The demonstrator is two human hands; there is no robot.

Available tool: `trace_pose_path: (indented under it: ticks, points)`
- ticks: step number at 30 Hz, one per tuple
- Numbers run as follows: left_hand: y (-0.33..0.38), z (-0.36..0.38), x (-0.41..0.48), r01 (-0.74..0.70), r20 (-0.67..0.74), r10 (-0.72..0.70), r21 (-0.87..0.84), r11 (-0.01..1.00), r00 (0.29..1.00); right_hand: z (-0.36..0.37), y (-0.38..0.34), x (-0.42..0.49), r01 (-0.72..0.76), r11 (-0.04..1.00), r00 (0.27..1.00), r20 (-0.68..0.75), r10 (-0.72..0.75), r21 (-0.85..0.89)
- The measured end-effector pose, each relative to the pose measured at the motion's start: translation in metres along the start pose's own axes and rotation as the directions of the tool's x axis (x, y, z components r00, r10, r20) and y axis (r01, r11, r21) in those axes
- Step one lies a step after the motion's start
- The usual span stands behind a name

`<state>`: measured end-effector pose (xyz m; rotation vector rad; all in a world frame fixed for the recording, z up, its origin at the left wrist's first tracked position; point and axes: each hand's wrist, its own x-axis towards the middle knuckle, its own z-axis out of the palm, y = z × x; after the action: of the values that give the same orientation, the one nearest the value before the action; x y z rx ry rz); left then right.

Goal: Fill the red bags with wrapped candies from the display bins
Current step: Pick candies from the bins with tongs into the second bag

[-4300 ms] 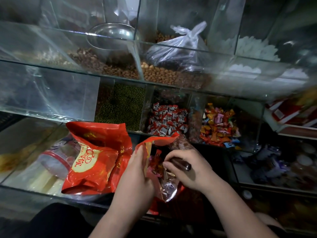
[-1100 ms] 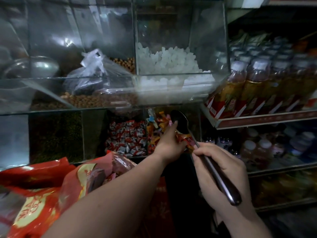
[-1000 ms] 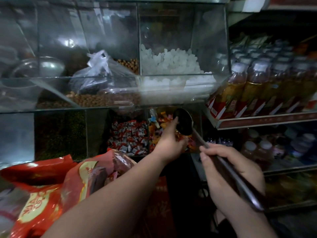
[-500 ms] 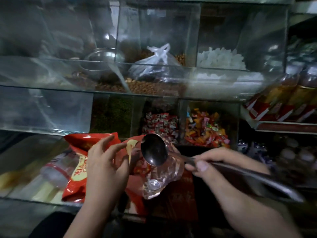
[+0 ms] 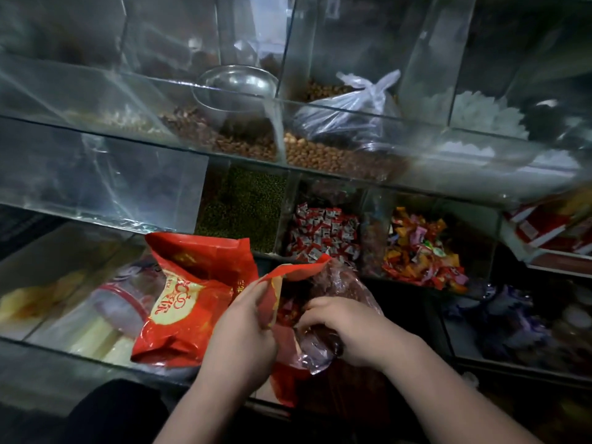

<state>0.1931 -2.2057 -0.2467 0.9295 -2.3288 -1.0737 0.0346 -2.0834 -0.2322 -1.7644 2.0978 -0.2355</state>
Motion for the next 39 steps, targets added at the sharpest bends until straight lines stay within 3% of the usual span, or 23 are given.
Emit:
trace_pose_path:
  ticks: [2,4,6,8,10,11,14,20,26,31,39]
  points:
    - [-0.001,-0.003,-0.001,-0.021,0.003,0.021,-0.018,1.000,1.000,0.009,0.004,0.006,-0.017,0.999,1.000,-0.015,0.018,0.041]
    - [-0.001,-0.004,0.000,-0.016,0.008,0.017,-0.026,1.000,1.000,0.018,0.009,0.005,-0.037,0.992,0.992,-0.118,0.051,0.119]
    - [0.000,-0.003,0.001,-0.007,0.000,0.007,-0.011,1.000,1.000,0.023,0.011,0.001,-0.101,0.956,0.953,-0.250,0.172,0.274]
    - [0.001,-0.002,0.002,0.003,-0.004,-0.003,0.001,1.000,1.000,0.023,0.008,0.000,-0.227,0.792,0.853,-0.277,0.443,0.567]
    - [0.002,0.000,0.003,0.019,0.004,-0.019,0.007,1.000,1.000,0.022,0.008,0.005,-0.309,0.497,0.692,-0.167,0.702,0.810]
    - [0.003,0.000,0.003,0.026,0.013,-0.026,0.006,1.000,1.000,0.023,0.007,0.008,-0.306,0.385,0.636,-0.114,0.763,0.871]
    - [0.006,0.002,0.001,0.028,0.028,-0.028,0.002,1.000,0.999,0.027,0.002,0.008,-0.226,0.195,0.575,-0.031,0.817,0.954]
    - [0.006,0.001,0.001,0.062,0.009,-0.062,0.009,0.998,0.998,0.030,-0.017,-0.001,0.015,-0.051,0.496,0.036,0.867,0.999]
    - [0.006,0.003,-0.002,0.059,-0.031,-0.058,0.032,0.998,0.998,0.016,-0.024,-0.026,0.185,-0.112,0.509,0.002,0.861,0.976]
    - [0.012,0.001,-0.005,0.038,-0.042,-0.038,0.013,0.999,0.998,0.019,-0.027,-0.046,0.234,-0.075,0.549,-0.068,0.833,0.969]
    - [0.023,-0.003,-0.018,-0.004,-0.097,0.006,0.023,1.000,0.995,0.029,-0.027,-0.073,0.377,-0.093,0.455,-0.097,0.885,0.921]
